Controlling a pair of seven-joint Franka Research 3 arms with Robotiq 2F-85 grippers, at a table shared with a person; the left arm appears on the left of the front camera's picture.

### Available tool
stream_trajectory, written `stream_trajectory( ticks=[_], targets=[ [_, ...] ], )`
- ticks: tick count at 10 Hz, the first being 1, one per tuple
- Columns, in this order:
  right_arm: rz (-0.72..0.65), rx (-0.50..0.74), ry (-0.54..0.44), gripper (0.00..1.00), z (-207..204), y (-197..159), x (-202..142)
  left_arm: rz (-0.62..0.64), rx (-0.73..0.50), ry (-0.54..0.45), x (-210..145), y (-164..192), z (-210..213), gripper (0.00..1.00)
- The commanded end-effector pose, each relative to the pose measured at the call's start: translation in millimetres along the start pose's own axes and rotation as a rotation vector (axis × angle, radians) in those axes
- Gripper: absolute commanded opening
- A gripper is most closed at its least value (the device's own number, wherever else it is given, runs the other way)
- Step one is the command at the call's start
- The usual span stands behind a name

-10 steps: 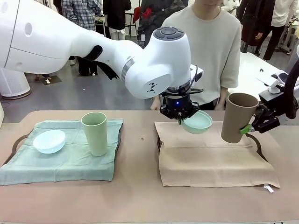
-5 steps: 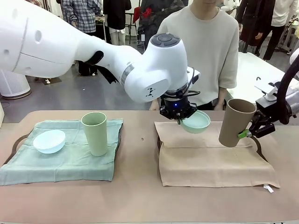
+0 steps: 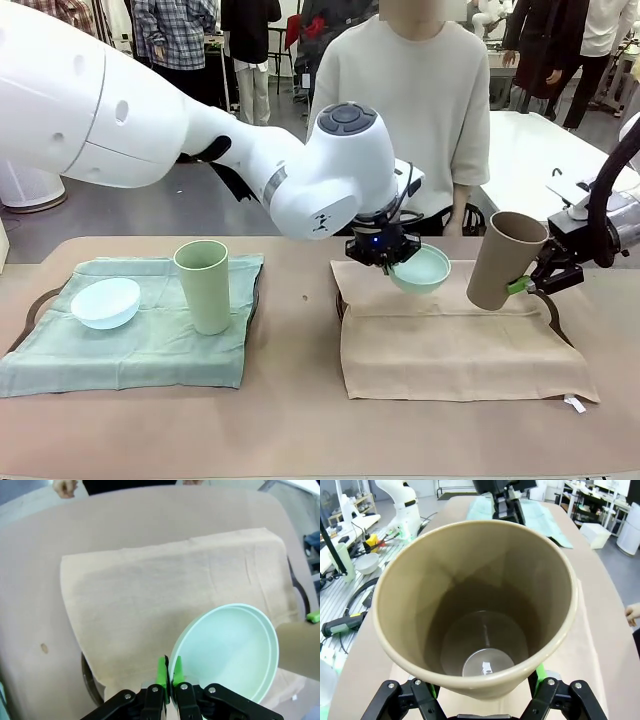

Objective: Set up a tray with a mat and arrange the tableware.
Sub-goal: Place the Picnic Bowl and Reusable plastic cup back onto the Handle tray in front of the human's position.

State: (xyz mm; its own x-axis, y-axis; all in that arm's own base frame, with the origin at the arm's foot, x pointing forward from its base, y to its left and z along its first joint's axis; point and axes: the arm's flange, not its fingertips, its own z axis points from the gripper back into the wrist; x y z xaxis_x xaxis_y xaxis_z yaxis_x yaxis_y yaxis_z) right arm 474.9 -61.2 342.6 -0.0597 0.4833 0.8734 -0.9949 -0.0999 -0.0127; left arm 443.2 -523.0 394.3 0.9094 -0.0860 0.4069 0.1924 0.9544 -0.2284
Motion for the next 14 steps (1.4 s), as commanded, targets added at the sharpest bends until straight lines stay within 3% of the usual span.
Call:
stream_trajectory(
  ticks=[1, 5, 12, 13, 14],
  targets=[
    [-0.015, -0.046, 0.035, 0.81, -12.5, -9.2, -16.0, -0.011, 0.004, 0.012, -3.4, 1.5, -8.5, 0.04],
    [-0.050, -0.040, 0.052, 0.81, -27.7, -17.5, -37.4, 0.003, 0.029, 0.037, -3.9, 5.8, -31.1, 0.04],
    [-0.074, -0.037, 0.072, 0.81, -29.8, -19.3, -44.1, 0.017, 0.053, 0.104, -4.2, 7.7, -62.4, 0.04],
    [-0.085, -0.036, 0.101, 1.00, -28.7, -18.6, -43.6, 0.021, 0.050, 0.109, -4.8, 8.4, -63.3, 0.64],
    [-0.107, -0.038, 0.163, 1.00, -27.1, -17.3, -42.1, 0.018, 0.050, 0.113, -5.5, 8.6, -62.2, 0.64]
  ],
)
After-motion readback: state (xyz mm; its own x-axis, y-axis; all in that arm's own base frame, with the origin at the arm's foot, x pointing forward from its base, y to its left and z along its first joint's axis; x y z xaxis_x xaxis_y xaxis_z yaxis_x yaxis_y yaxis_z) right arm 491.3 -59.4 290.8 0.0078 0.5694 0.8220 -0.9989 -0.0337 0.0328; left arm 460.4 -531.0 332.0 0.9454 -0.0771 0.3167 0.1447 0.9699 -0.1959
